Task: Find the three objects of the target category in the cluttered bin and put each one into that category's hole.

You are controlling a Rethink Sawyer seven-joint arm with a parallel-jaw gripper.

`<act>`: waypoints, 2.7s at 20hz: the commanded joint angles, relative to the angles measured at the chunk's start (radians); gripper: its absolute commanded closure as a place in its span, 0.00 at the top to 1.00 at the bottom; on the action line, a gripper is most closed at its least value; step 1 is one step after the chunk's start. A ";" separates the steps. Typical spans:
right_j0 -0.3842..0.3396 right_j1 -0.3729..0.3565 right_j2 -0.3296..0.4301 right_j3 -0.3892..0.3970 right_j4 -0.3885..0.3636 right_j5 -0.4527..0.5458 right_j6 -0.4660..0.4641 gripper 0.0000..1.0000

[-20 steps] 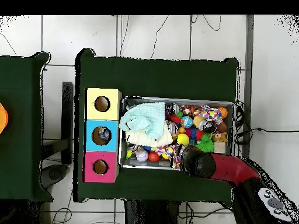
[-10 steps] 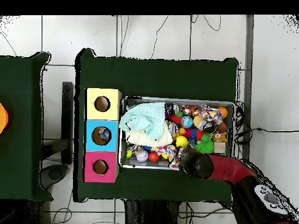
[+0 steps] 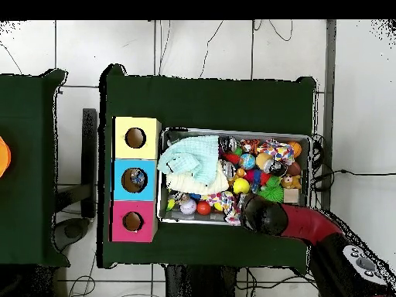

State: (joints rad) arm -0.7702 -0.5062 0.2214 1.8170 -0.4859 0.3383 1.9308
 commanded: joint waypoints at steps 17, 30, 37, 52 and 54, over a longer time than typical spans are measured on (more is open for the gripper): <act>0.004 -0.136 0.145 -0.126 -0.014 0.247 -0.157 1.00; 0.001 -0.118 0.164 -0.164 -0.030 0.275 -0.151 1.00; 0.001 -0.067 0.152 -0.172 -0.055 0.218 -0.132 1.00; 0.056 0.002 -0.028 -0.139 -0.063 0.113 0.093 1.00; 0.071 -0.007 -0.060 -0.134 -0.061 0.092 0.123 1.00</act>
State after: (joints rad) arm -0.7282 -0.5546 0.2416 1.6954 -0.4861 0.5055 1.9308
